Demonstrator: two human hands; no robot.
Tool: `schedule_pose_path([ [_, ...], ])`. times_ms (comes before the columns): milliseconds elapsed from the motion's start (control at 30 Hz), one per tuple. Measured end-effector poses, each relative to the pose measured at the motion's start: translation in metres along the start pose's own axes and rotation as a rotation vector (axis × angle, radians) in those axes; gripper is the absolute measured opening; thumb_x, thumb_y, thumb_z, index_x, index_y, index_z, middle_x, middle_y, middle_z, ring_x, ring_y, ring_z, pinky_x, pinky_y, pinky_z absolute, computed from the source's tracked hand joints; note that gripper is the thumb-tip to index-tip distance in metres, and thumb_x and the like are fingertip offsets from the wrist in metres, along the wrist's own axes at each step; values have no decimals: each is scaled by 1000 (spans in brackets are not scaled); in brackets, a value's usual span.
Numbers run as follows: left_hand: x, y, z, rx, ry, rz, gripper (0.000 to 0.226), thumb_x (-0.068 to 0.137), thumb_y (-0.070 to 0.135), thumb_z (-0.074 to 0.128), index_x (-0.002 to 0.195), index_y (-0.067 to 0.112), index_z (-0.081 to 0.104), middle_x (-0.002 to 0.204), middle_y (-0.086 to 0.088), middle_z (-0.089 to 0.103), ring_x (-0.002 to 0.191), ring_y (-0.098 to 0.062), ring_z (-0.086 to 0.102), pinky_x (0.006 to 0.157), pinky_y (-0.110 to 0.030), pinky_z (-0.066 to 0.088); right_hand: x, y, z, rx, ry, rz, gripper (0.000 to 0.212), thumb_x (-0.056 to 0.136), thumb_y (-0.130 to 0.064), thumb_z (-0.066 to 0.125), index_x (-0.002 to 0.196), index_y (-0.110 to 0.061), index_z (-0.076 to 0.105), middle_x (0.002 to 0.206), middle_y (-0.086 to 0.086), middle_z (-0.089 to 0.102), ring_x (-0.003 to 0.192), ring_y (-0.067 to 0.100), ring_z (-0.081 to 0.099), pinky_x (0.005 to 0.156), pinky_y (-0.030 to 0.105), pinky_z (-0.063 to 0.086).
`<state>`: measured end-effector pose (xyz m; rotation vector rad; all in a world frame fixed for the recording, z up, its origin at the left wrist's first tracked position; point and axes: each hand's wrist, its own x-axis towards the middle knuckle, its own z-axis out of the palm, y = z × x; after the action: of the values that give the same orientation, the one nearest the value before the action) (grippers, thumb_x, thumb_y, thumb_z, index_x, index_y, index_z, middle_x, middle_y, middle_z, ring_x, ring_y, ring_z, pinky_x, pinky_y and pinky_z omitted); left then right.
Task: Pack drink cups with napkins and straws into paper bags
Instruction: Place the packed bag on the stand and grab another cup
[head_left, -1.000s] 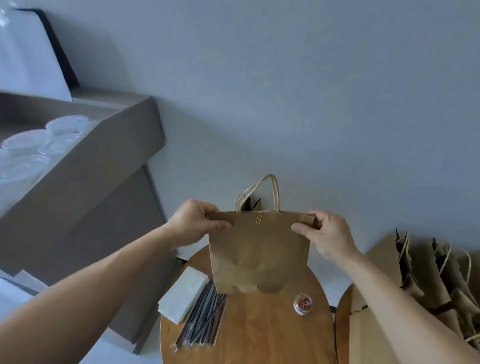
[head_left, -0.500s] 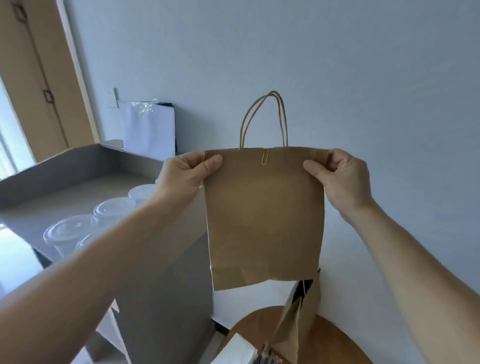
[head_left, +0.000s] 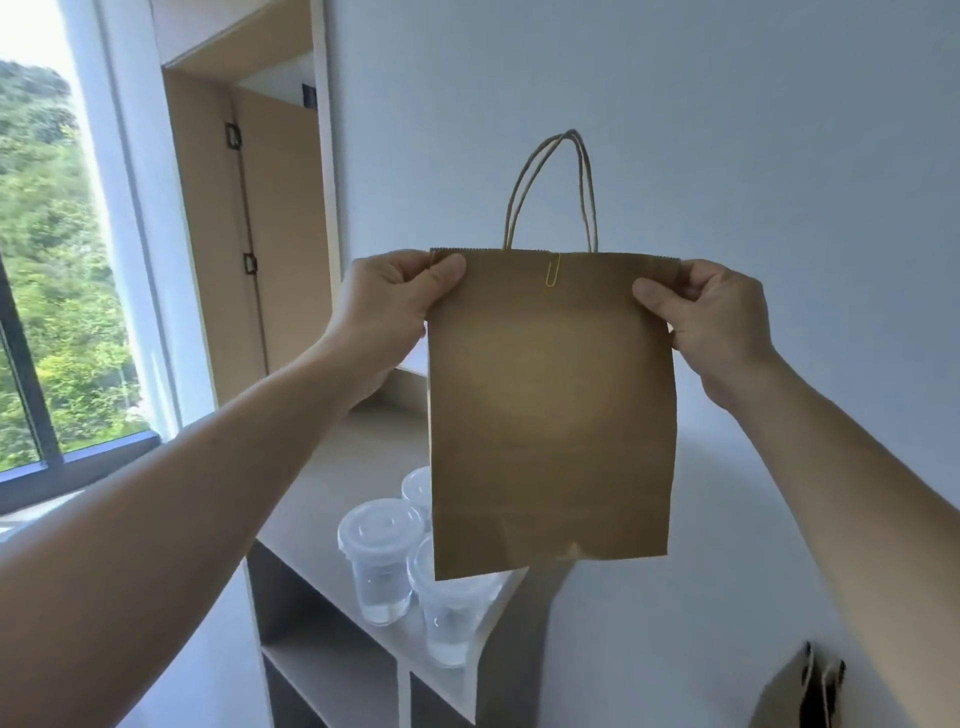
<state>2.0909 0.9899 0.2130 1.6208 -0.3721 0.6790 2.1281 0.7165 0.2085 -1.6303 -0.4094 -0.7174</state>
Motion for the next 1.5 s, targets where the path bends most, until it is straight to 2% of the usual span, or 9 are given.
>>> schedule_pose_path([
  [133,28,-8,-45,85,73,32,15,91,26,71,77,31,76,66,16,71,53,5,57,45,-7,38,32,-1,54,0,-81,-14,13,86,-15,74,82,-27,71,70,-18,71,62,-4,63,51,11,44],
  [433,84,-57,-120,210,232,-20,12,90,24,72,79,28,77,68,7,70,59,-10,57,39,-22,42,112,39,178,-3,-276,-45,14,86,-15,75,79,-25,70,76,-10,69,53,-5,59,49,10,43],
  [633,119,-88,-159,267,278,-36,14,92,20,70,81,28,74,66,8,72,56,-7,64,41,-21,50,154,71,261,-42,-368,2,7,87,-12,73,91,-7,71,89,4,72,69,17,64,56,27,55],
  [767,150,-123,-188,284,304,-81,14,92,18,69,81,25,72,60,12,70,53,-3,65,43,-24,54,176,95,315,-99,-416,81,7,88,-11,72,88,-4,70,87,9,72,68,24,67,78,41,60],
  [967,192,-200,-236,272,226,-101,8,93,19,68,89,20,75,61,10,70,53,-6,64,44,-24,54,199,133,387,-184,-424,258,8,87,-5,72,89,-9,66,95,9,69,71,23,69,80,38,61],
  [1167,232,-270,-272,327,143,-117,29,91,28,71,63,37,74,69,-2,74,54,-15,64,51,-29,58,221,181,449,-225,-369,389,8,90,-2,67,88,-9,64,101,12,68,81,25,70,84,36,59],
  [1233,241,-290,-279,366,100,-130,23,92,30,69,69,30,76,74,-7,74,48,-15,63,51,-24,57,228,198,467,-220,-371,408,9,92,-1,64,87,-8,63,101,12,66,81,22,68,82,33,59],
  [1367,253,-328,-286,437,48,-158,38,95,33,64,79,0,73,77,-22,69,54,-28,57,61,-39,55,243,229,496,-169,-376,393,11,95,3,57,98,-3,66,102,14,67,85,22,67,79,29,58],
  [1500,263,-357,-284,495,29,-132,46,96,32,61,76,-10,61,58,-23,50,52,-16,40,53,-28,33,260,261,525,-143,-361,375,16,96,3,53,104,0,67,102,14,70,89,23,67,80,29,59],
])
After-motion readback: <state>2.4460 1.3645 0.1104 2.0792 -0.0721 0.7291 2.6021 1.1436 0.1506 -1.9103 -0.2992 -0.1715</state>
